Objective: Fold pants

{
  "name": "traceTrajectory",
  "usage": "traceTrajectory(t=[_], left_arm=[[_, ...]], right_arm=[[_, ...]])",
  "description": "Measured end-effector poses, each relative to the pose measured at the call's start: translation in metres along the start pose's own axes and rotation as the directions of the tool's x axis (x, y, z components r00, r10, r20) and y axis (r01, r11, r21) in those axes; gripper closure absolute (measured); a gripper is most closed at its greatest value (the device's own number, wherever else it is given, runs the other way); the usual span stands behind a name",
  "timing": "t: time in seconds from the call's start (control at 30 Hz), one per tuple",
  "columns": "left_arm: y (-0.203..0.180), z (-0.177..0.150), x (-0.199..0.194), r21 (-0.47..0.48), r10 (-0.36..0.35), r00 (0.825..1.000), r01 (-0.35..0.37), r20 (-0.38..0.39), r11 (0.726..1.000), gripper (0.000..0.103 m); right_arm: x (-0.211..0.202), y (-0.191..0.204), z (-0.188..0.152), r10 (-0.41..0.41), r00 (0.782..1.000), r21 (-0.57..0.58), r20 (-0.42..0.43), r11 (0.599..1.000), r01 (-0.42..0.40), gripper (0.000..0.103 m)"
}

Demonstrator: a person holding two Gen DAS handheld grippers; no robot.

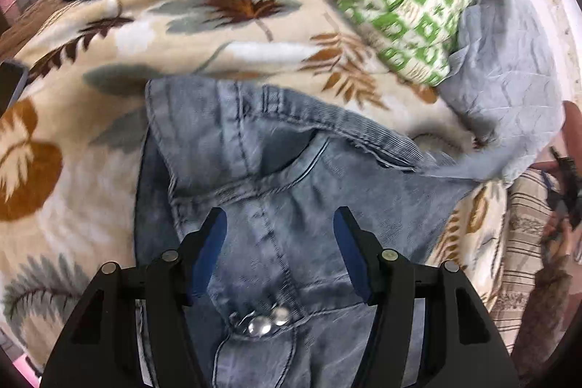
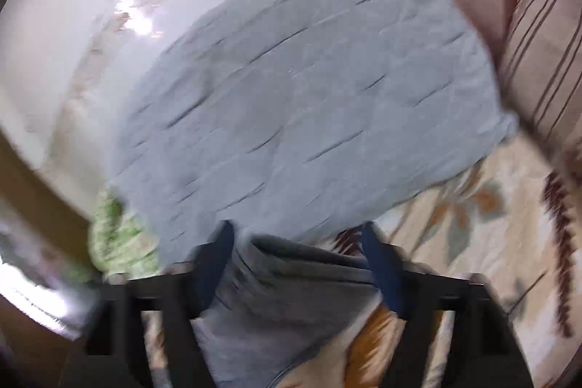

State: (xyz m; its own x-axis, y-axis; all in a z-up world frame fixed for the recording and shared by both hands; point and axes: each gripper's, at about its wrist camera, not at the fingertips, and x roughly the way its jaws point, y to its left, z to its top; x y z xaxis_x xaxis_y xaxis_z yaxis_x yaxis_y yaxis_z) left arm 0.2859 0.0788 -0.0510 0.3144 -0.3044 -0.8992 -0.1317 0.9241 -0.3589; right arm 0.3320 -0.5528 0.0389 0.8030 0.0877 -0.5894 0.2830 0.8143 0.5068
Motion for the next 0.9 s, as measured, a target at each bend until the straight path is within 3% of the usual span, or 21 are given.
traceTrajectory(t=[0.13,0.23,0.33,0.5,0.57,0.6,0.63,0.67,0.73,0.77,0.8,0.9], left_arm=[[-0.003,0.004,0.006,0.032,0.035,0.999,-0.035,0.004,0.999,0.042],[0.010,-0.002,0.006,-0.025,0.020,1.000,-0.020,0.010,0.999,0.042],[0.030,-0.010,-0.002,-0.067,0.046,0.999,-0.044,0.029,0.997,0.042],[0.068,-0.015,-0.007,-0.180,0.050,0.998,-0.045,0.024,0.983,0.038],[0.074,-0.015,-0.001,-0.203,0.035,0.999,-0.033,0.009,0.979,0.034],[0.073,-0.015,0.004,-0.201,0.029,1.000,-0.030,-0.004,0.979,0.034],[0.071,-0.014,0.011,-0.191,0.026,0.999,-0.029,-0.020,0.981,0.034],[0.066,-0.014,0.018,-0.176,0.031,0.999,-0.036,-0.035,0.984,0.034],[0.055,-0.014,0.020,-0.144,0.053,0.998,-0.055,-0.015,0.988,0.039],[0.050,-0.014,0.017,-0.138,0.022,1.000,-0.022,0.002,0.990,0.061],[0.045,-0.014,0.014,-0.135,-0.012,1.000,0.012,0.007,0.991,0.076],[0.030,-0.016,0.009,-0.089,0.037,0.999,-0.034,0.033,0.995,0.076]], right_arm=[[0.027,-0.017,-0.026,-0.063,0.995,-0.101,-0.074,0.993,0.056,0.028],[0.049,-0.050,-0.060,-0.085,0.983,-0.073,-0.164,0.995,0.074,0.028],[0.070,-0.070,-0.086,-0.040,0.975,-0.005,-0.221,0.999,0.040,0.028],[0.102,-0.067,-0.101,0.067,0.974,0.059,-0.217,0.997,-0.056,0.030],[0.118,-0.062,-0.104,0.095,0.969,0.079,-0.228,0.994,-0.079,0.037],[0.126,-0.060,-0.108,0.098,0.966,0.082,-0.240,0.993,-0.080,0.053],[0.132,-0.056,-0.108,0.095,0.963,0.081,-0.254,0.994,-0.076,0.079],[0.138,-0.053,-0.110,0.081,0.959,0.072,-0.270,0.995,-0.064,0.090],[0.133,-0.051,-0.108,0.080,0.966,0.065,-0.245,0.996,-0.066,0.100],[0.125,-0.051,-0.105,0.110,0.970,0.080,-0.216,0.992,-0.095,0.100],[0.114,-0.051,-0.102,0.141,0.972,0.091,-0.190,0.988,-0.126,0.100],[0.067,-0.045,-0.094,0.220,0.969,0.064,-0.112,0.975,-0.214,0.100]])
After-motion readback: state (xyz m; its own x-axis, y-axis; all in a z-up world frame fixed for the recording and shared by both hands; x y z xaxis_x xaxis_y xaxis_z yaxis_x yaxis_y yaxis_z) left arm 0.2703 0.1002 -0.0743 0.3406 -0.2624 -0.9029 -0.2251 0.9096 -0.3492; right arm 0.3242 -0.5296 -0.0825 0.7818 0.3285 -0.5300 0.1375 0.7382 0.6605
